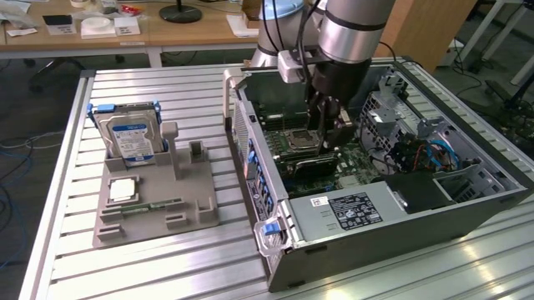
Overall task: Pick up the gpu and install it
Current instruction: 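Insert the gpu into the slot, then press down on the gpu until it lock into place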
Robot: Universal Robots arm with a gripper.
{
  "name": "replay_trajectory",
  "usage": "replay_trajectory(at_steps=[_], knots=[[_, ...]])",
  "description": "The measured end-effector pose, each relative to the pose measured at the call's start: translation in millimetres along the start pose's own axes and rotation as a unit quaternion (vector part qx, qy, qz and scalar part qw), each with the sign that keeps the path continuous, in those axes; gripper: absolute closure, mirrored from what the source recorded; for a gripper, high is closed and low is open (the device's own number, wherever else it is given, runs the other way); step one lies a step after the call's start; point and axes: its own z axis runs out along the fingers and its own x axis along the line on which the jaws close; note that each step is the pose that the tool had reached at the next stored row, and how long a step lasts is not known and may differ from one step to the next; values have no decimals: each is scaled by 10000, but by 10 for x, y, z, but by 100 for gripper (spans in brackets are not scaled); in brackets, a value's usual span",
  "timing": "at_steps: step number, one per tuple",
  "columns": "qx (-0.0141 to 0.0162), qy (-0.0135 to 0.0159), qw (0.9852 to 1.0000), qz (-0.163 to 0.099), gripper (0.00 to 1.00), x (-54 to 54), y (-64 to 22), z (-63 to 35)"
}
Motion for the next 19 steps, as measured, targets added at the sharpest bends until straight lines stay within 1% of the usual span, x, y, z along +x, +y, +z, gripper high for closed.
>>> replay_trajectory(at_steps=[2,19], knots=[[0,9,10000,0,37,-2,-2,-67],[1,13,10000,-1,37,-2,-3,-71]])
